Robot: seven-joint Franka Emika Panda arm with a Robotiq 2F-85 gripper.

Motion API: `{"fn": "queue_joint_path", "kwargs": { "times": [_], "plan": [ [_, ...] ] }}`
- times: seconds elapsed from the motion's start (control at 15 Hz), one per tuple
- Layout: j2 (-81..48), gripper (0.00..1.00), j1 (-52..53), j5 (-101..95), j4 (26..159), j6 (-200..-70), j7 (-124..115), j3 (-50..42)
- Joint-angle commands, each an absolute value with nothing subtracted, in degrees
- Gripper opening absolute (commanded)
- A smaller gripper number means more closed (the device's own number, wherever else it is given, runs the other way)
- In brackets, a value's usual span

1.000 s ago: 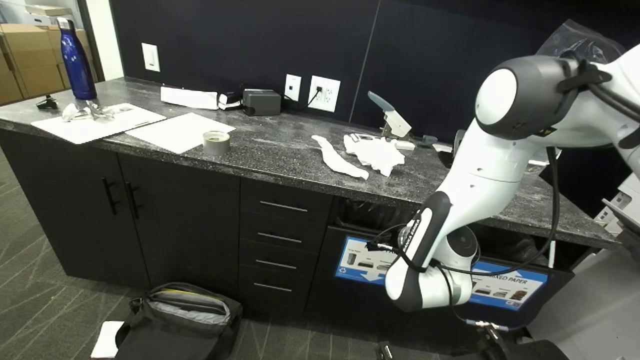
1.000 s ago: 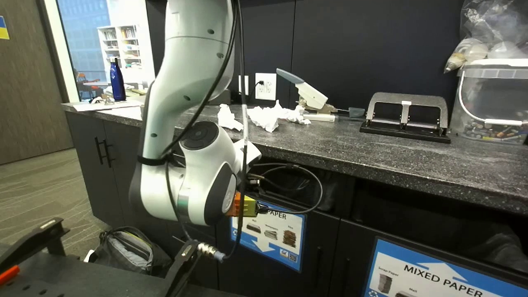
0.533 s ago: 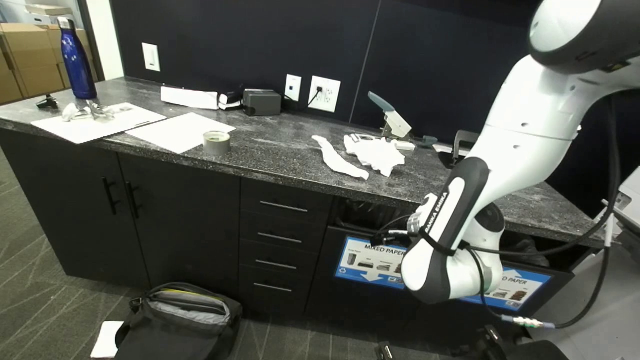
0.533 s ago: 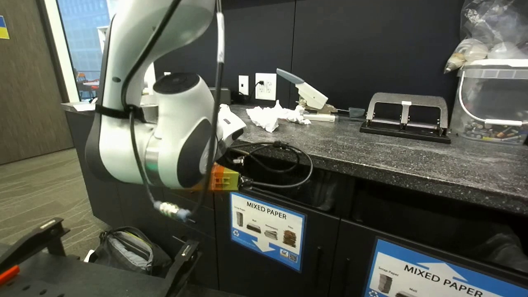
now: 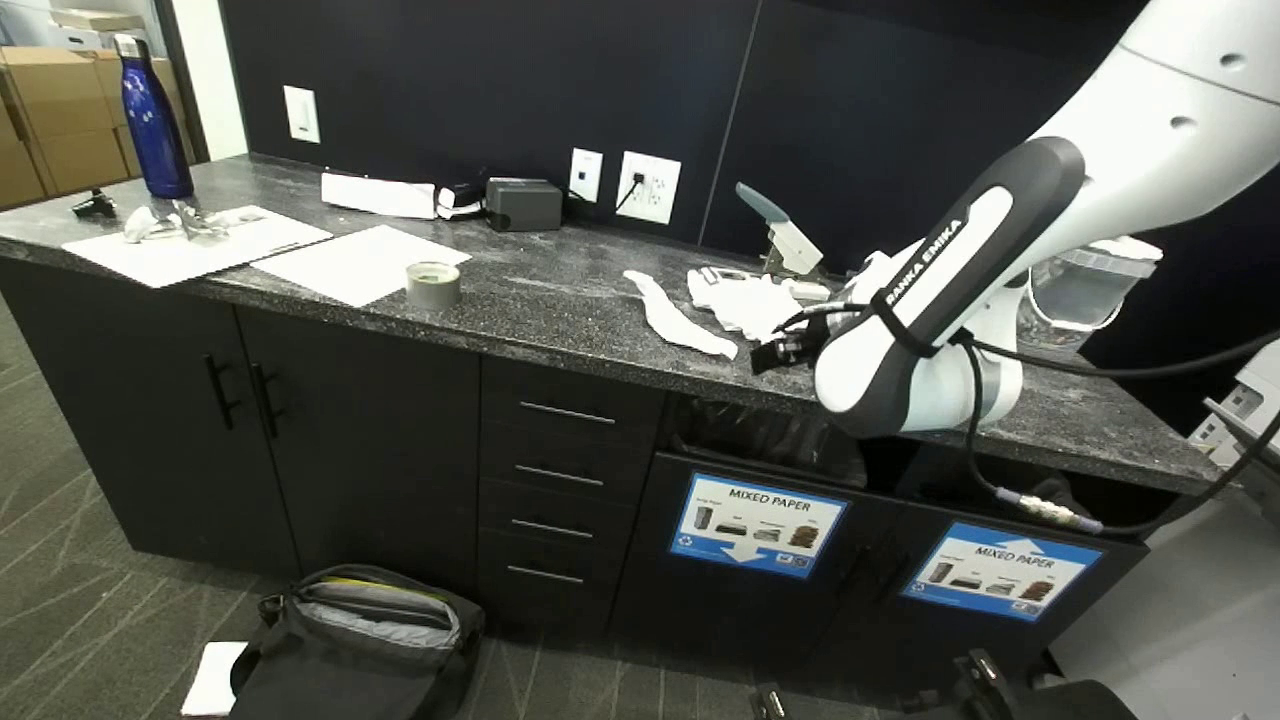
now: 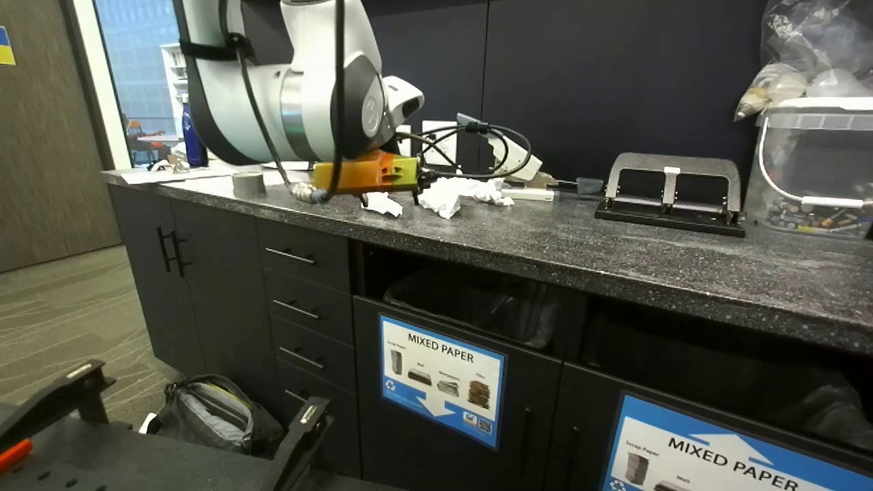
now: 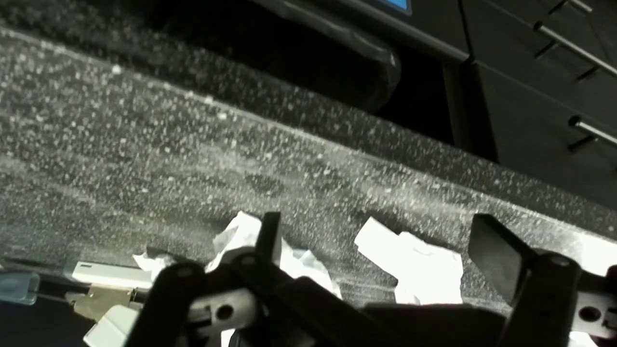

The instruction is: Put all the white pieces of papers in the left bin

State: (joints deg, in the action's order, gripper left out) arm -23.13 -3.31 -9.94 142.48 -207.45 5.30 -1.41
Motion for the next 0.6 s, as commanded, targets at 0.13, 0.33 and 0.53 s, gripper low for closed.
{"fn": "queue_joint_path", "kwargs": {
  "times": [0.13, 0.33, 0.53],
  "plan": [
    [-25.17, 1.00, -16.66, -25.06, 130.18, -193.04, -1.03, 13.06],
    [-31.45, 1.00, -26.20, -30.25, 122.54, -182.47, 3.86, 26.27],
    [-36.48, 1.00, -25.87, -30.40, 114.47, -175.64, 9.81, 27.73]
  ]
}}
